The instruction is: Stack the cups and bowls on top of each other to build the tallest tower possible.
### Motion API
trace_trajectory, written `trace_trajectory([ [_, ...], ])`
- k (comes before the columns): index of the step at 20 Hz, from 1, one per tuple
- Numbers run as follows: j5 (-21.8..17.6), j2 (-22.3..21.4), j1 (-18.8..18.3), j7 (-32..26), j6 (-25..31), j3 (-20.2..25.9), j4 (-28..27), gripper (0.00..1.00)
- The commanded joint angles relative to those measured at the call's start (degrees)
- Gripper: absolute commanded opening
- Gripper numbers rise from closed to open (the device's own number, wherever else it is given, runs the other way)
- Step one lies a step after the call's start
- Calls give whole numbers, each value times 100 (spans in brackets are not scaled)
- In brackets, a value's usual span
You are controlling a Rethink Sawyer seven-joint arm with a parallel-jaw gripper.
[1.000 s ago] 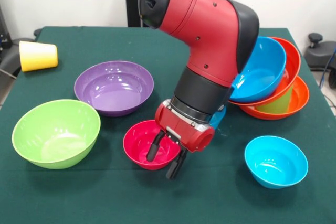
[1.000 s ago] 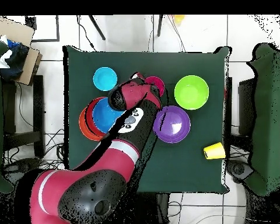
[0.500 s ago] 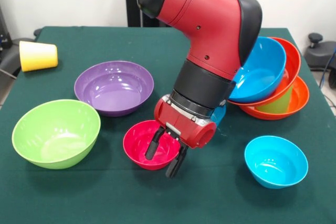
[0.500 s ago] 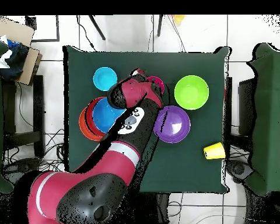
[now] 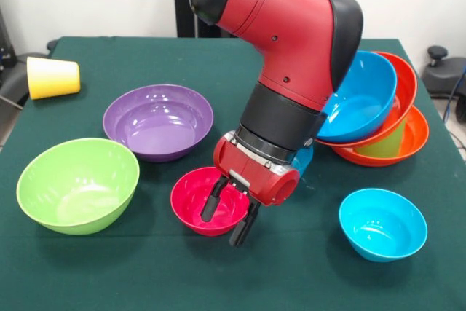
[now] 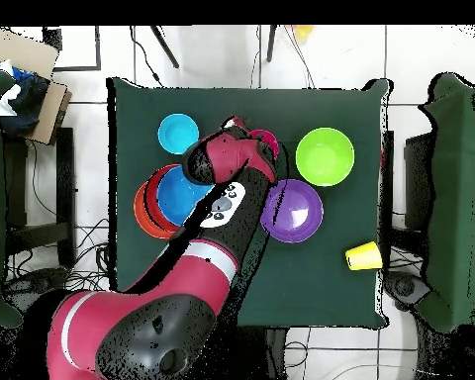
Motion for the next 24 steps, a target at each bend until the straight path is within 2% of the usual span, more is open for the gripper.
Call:
trace_trajectory([
  [1, -96, 19, -106, 95, 224, 646, 214, 100],
  [13, -112, -30, -156, 62, 187, 736, 275, 100],
  [14, -113, -35, -160, 63, 178, 746, 282, 0],
  [24, -99, -51, -162, 101, 135, 767, 329, 0],
])
